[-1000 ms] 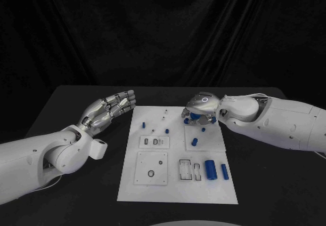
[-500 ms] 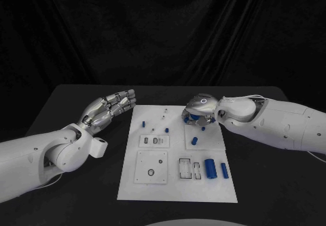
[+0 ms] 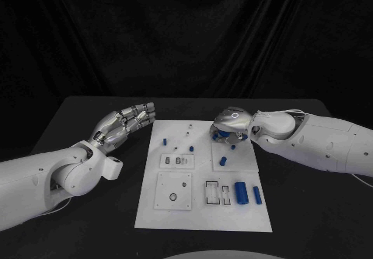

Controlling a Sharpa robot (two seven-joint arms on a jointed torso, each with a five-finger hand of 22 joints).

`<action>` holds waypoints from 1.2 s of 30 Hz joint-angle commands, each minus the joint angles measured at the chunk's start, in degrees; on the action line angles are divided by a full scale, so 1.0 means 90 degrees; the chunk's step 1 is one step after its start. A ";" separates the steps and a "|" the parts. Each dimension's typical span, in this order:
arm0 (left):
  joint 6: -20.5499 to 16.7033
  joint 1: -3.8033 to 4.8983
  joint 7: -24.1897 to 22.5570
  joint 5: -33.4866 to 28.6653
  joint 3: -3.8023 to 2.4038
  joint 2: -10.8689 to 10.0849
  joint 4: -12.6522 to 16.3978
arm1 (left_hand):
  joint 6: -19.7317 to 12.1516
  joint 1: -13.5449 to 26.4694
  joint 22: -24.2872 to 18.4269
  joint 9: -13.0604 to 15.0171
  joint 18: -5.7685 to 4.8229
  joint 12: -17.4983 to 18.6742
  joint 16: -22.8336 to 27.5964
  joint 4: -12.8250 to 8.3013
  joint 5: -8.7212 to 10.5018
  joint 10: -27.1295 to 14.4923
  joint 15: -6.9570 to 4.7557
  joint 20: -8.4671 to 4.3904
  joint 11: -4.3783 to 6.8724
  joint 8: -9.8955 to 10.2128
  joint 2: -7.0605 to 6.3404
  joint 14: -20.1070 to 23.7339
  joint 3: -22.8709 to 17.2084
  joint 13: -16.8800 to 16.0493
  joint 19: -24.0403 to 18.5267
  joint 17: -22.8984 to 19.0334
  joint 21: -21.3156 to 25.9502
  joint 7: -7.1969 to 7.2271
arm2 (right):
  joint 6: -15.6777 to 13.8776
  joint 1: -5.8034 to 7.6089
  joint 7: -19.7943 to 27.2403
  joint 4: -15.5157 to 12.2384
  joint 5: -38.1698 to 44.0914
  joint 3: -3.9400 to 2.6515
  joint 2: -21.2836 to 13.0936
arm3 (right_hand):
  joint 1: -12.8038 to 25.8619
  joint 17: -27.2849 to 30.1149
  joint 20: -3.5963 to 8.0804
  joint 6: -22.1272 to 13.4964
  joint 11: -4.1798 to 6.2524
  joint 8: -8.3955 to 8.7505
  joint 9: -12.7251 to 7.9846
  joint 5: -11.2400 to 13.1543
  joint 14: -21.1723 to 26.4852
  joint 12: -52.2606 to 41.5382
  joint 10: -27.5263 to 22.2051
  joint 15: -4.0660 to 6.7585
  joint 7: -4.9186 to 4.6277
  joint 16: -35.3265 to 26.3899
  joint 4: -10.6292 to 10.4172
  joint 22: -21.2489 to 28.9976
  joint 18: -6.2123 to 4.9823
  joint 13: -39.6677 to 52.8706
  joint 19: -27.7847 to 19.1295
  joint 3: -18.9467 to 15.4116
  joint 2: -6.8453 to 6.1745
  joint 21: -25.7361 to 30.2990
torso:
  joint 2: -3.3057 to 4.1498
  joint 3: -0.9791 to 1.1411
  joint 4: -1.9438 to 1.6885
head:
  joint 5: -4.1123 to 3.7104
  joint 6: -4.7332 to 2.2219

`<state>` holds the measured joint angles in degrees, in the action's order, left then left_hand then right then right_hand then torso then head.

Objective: Assemble the parts on the task board

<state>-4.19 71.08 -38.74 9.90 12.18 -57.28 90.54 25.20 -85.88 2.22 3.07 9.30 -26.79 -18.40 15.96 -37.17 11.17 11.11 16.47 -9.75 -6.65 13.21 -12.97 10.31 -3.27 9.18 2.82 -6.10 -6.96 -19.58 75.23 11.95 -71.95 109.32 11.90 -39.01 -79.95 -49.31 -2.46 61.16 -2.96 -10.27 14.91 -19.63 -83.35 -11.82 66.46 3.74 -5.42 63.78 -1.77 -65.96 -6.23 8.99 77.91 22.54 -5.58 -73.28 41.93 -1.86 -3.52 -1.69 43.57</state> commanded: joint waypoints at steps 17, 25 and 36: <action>0.0004 0.0012 -0.0404 0.0051 -0.0004 0.0025 -0.0017 | -0.0004 -0.0066 -0.0034 -0.0005 0.0023 0.0078 0.0127 0.0060 -0.0049 -0.0053 -0.0053 -0.0041 0.0096 -0.0012 -0.0080 0.0139 -0.0084 0.0010 -0.0092 -0.0017 0.0056 -0.0012 | -0.0052 0.0573 -0.0206 0.0144 -0.0957 -0.0004 0.0529 | -0.0132 0.0039 -0.0048 -0.0018 0.0060 0.0079 0.0210 0.0195 -0.0004 0.0211 0.0214 -0.0051 -0.0047 0.0006 0.0088 -0.0071 0.0094 -0.0115 -0.0004 0.0016 0.0082 -0.0040 | -0.0001 -0.0014 -0.0017 | 0.0056 -0.0010; 0.0012 0.0012 -0.0494 0.0051 -0.0004 0.0084 -0.0052 | 0.0007 -0.0065 -0.0037 -0.0004 0.0037 0.0044 0.0115 0.0061 -0.0054 -0.0032 -0.0084 -0.0059 0.0105 -0.0016 -0.0085 0.0133 -0.0093 0.0005 -0.0106 -0.0014 0.0064 -0.0009 | 0.0144 0.0560 -0.0267 0.0586 -0.0985 -0.0004 0.0937 | -0.0103 0.0050 -0.0079 -0.0072 0.0033 0.0127 0.0211 0.0227 0.0014 0.0287 0.0194 -0.0091 -0.0073 -0.0002 0.0073 -0.0089 0.0097 -0.0151 -0.0013 0.0007 0.0063 -0.0041 | 0.0008 -0.0023 -0.0041 | 0.0043 0.0000; 0.0085 0.0012 -0.0470 0.0051 -0.0004 0.0142 -0.0084 | 0.0046 -0.0073 -0.0033 0.0001 0.0047 -0.0004 0.0080 0.0057 -0.0066 -0.0005 -0.0095 -0.0064 0.0113 -0.0029 -0.0080 0.0105 -0.0108 -0.0002 -0.0090 -0.0006 0.0053 -0.0016 | 0.0279 0.0446 -0.0266 0.1085 -0.0992 -0.0005 0.1321 | -0.0100 0.0073 -0.0100 -0.0124 0.0015 0.0175 0.0209 0.0259 0.0037 0.0355 0.0174 -0.0106 -0.0086 -0.0016 0.0073 -0.0112 0.0098 -0.0182 -0.0023 0.0014 0.0055 -0.0044 | 0.0055 -0.0023 -0.0095 | -0.0082 -0.0032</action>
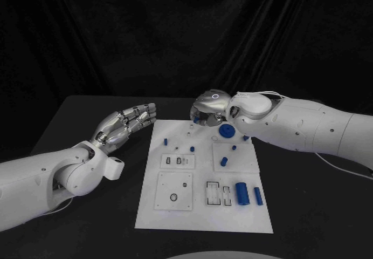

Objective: Assemble the parts on the task board

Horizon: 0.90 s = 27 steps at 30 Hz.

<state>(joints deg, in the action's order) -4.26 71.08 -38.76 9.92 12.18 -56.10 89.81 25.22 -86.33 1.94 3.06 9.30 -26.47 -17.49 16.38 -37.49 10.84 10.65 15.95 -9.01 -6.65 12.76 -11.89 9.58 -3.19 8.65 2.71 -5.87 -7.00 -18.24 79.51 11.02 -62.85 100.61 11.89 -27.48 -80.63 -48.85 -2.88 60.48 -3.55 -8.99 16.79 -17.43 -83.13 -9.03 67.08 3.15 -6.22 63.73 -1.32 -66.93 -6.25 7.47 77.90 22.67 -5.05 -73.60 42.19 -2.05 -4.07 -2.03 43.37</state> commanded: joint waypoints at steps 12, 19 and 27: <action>0.0120 0.0012 -0.0432 0.0049 -0.0005 0.0006 0.0003 | 0.0143 -0.0054 0.0003 0.0016 0.0067 -0.0070 -0.0049 -0.0004 -0.0065 0.0054 -0.0061 -0.0002 0.0044 -0.0066 -0.0035 -0.0045 -0.0063 -0.0015 -0.0017 0.0011 0.0019 -0.0038 | 0.0162 -0.0135 -0.0140 0.0275 -0.0024 -0.0004 0.0179 | -0.0011 0.0042 -0.0070 -0.0100 0.0064 0.0080 0.0000 0.0082 0.0044 0.0115 0.0075 -0.0052 -0.0007 -0.0026 0.0012 -0.0009 0.0096 -0.0043 -0.0045 0.0001 -0.0008 0.0005 | 0.0037 -0.0005 -0.0043 | -0.0052 -0.0042; 0.0137 0.0012 -0.0386 0.0049 -0.0005 -0.0005 0.0017 | 0.0159 -0.0074 0.0003 0.0018 0.0073 -0.0068 -0.0058 -0.0013 -0.0085 0.0053 -0.0063 0.0001 0.0048 -0.0073 -0.0040 -0.0053 -0.0080 -0.0015 -0.0018 0.0011 0.0020 -0.0043 | 0.0103 -0.0174 -0.0130 0.0349 -0.0023 -0.0004 0.0238 | -0.0020 0.0030 -0.0074 -0.0117 0.0061 0.0096 -0.0001 0.0090 0.0048 0.0135 0.0068 -0.0058 -0.0013 -0.0018 0.0015 -0.0021 0.0098 -0.0051 -0.0047 0.0010 -0.0004 0.0002 | 0.0029 -0.0007 -0.0038 | -0.0054 -0.0030; 0.0174 0.0012 -0.0290 0.0049 -0.0005 -0.0016 0.0009 | 0.0162 -0.0089 0.0001 0.0017 0.0075 -0.0063 -0.0048 -0.0020 -0.0096 0.0048 -0.0061 0.0005 0.0051 -0.0075 -0.0040 -0.0046 -0.0096 -0.0013 -0.0024 0.0009 0.0025 -0.0049 | 0.0092 -0.0182 -0.0129 0.0365 -0.0023 -0.0004 0.0266 | -0.0030 0.0043 -0.0078 -0.0128 0.0057 0.0107 -0.0002 0.0092 0.0054 0.0147 0.0065 -0.0061 -0.0016 -0.0025 0.0019 -0.0016 0.0096 -0.0056 -0.0054 0.0018 0.0001 0.0008 | 0.0031 -0.0008 -0.0042 | -0.0067 -0.0007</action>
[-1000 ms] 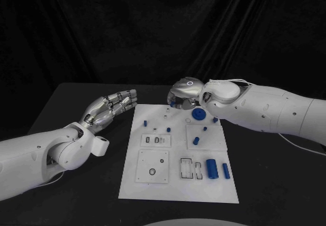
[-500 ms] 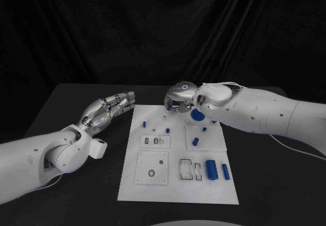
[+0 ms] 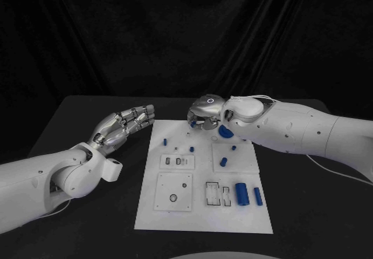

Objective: Assemble the parts on the task board

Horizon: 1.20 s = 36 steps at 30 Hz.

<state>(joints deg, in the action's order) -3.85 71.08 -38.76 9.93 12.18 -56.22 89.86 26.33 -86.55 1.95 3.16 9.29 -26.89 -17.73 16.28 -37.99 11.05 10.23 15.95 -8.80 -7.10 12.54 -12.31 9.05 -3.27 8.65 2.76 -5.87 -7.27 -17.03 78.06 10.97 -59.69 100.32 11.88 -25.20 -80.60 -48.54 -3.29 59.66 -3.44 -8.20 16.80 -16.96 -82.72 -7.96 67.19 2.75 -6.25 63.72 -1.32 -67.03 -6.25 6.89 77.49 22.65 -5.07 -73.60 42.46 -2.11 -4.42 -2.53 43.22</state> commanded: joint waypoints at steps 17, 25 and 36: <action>0.0207 0.0012 -0.0197 0.0048 -0.0005 0.0030 -0.0012 | 0.0121 -0.0109 0.0002 0.0016 0.0081 -0.0017 -0.0026 -0.0024 -0.0061 0.0019 -0.0012 0.0012 0.0036 -0.0053 -0.0005 -0.0001 -0.0090 -0.0004 -0.0018 0.0003 0.0021 -0.0040 | 0.0070 -0.0058 -0.0206 0.0167 0.0009 -0.0003 0.0157 | -0.0052 0.0112 -0.0053 -0.0129 0.0010 0.0102 -0.0012 0.0041 0.0083 0.0125 -0.0013 -0.0034 -0.0036 -0.0095 0.0023 0.0033 0.0081 -0.0032 -0.0077 0.0055 0.0017 0.0063 | 0.0001 -0.0004 0.0002 | -0.0034 0.0025; 0.0233 0.0012 -0.0195 0.0048 -0.0005 0.0063 -0.0027 | 0.0105 -0.0128 0.0002 0.0013 0.0083 0.0020 -0.0019 -0.0030 -0.0064 -0.0004 -0.0010 0.0016 0.0038 -0.0050 0.0001 0.0005 -0.0114 0.0001 -0.0016 0.0002 0.0020 -0.0046 | 0.0064 -0.0120 -0.0202 0.0280 0.0009 -0.0004 0.0235 | -0.0038 0.0150 -0.0064 -0.0194 -0.0003 0.0153 -0.0023 0.0063 0.0114 0.0168 -0.0052 -0.0046 -0.0043 -0.0119 0.0011 0.0045 0.0076 -0.0050 -0.0104 0.0060 0.0014 0.0085 | -0.0004 -0.0006 -0.0006 | -0.0016 0.0035; 0.0281 0.0012 -0.0158 0.0048 -0.0005 0.0073 -0.0053 | 0.0094 -0.0144 0.0002 0.0011 0.0085 0.0042 -0.0010 -0.0036 -0.0066 -0.0021 -0.0009 0.0020 0.0035 -0.0047 0.0004 0.0014 -0.0136 0.0004 -0.0018 0.0000 0.0022 -0.0046 | 0.0298 -0.0138 -0.0402 0.0309 0.0009 -0.0004 0.0214 | 0.0058 0.0626 -0.0145 -0.1394 -0.0156 0.0516 -0.0352 0.0067 0.0484 0.0481 -0.1084 -0.0134 0.0192 -0.0459 -0.0023 0.0337 -0.0005 -0.0281 -0.0459 0.0176 -0.0189 0.0429 | -0.0001 -0.0006 -0.0040 | -0.0048 0.0033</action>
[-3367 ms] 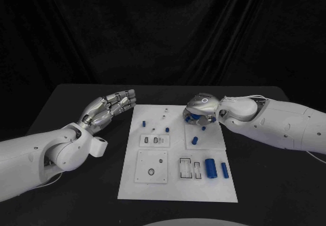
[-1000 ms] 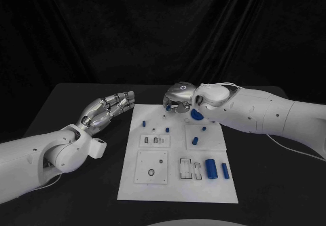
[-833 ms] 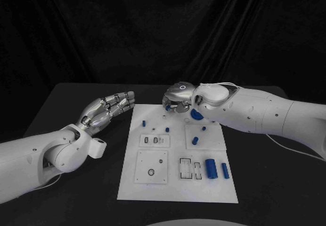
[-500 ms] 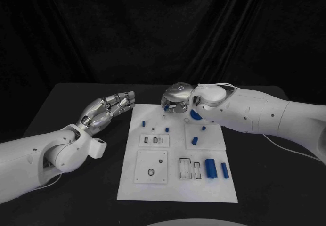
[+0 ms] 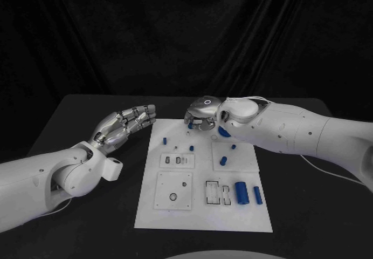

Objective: Assemble the parts on the task board

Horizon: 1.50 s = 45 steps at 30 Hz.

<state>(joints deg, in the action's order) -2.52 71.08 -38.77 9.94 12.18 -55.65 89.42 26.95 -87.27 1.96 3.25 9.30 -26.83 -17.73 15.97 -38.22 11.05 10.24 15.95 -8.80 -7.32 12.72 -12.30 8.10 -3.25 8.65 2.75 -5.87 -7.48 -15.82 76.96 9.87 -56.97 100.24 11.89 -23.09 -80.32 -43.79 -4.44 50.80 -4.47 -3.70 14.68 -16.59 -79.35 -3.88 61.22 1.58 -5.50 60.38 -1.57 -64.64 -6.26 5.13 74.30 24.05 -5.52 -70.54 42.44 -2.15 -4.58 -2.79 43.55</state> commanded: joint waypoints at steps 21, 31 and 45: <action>0.0189 0.0011 -0.0070 0.0047 -0.0004 -0.0098 0.0010 | 0.0018 -0.0080 -0.0001 0.0000 0.0086 0.0062 0.0011 -0.0005 -0.0038 -0.0050 -0.0006 0.0024 0.0039 -0.0021 -0.0024 0.0037 -0.0056 0.0007 -0.0027 -0.0002 0.0028 -0.0024 | -0.0890 0.0428 -0.0399 -0.1260 -0.0451 -0.0003 -0.1278 | 0.0023 0.0508 -0.0091 -0.1569 -0.0055 -0.0187 -0.0798 0.0104 0.0518 -0.0983 -0.1123 -0.0062 0.0131 -0.0143 0.0101 0.0118 -0.0079 0.0114 -0.0386 -0.0642 0.0139 0.0464 | -0.0010 -0.0001 0.0040 | 0.0096 -0.0106; 0.0198 0.0011 -0.0042 0.0047 -0.0004 -0.0122 0.0009 | 0.0022 -0.0081 0.0000 0.0000 0.0086 0.0062 0.0011 -0.0005 -0.0038 -0.0051 -0.0005 0.0024 0.0040 -0.0022 -0.0025 0.0037 -0.0057 0.0006 -0.0025 -0.0002 0.0027 -0.0024 | -0.0453 0.0635 -0.0755 -0.2094 -0.0516 -0.0002 -0.2310 | 0.0634 -0.4698 0.0066 -0.0381 0.0448 -0.0258 -0.0766 0.0707 -0.0971 -0.9136 0.1946 0.0101 0.0058 0.3077 -0.0459 -0.0941 0.0149 0.8399 0.0129 -0.1244 0.0201 -0.0220 | -0.0015 -0.0012 0.0073 | 0.0101 -0.0075; 0.0285 0.0008 0.0004 0.0047 -0.0003 -0.0063 -0.0062 | 0.0019 -0.0083 0.0001 0.0000 0.0086 0.0068 0.0006 -0.0006 -0.0040 -0.0055 -0.0004 0.0025 0.0043 -0.0022 -0.0029 0.0034 -0.0061 0.0007 -0.0020 -0.0001 0.0024 -0.0022 | 0.0180 0.0324 -0.1206 -0.2034 -0.0522 -0.0001 -0.2633 | 0.1421 -0.5134 0.0092 -0.0065 0.0449 -0.0206 -0.0620 0.0664 -0.1183 -0.9569 0.3198 0.0142 0.0062 0.3291 -0.1094 -0.2717 0.0652 0.9430 0.1623 -0.1770 0.0216 -0.2050 | -0.0007 -0.0029 0.0112 | 0.0125 -0.0077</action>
<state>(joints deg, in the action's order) -1.15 71.08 -38.32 9.96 12.19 -56.32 88.87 26.93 -87.46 1.96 3.24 9.29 -26.61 -17.73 15.96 -38.22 10.84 10.24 15.95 -8.60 -7.31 12.54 -12.30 7.79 -3.25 8.65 2.74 -5.88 -7.48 -16.72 80.12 2.14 -75.47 95.67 11.94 -46.74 -67.68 -74.95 -3.79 50.06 -0.41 -5.87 9.06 -10.34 -83.96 -89.86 83.74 2.55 -4.82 89.86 -11.22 -74.95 -0.87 74.95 83.74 8.07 -3.61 -88.88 42.31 -2.40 -3.69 -1.63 42.96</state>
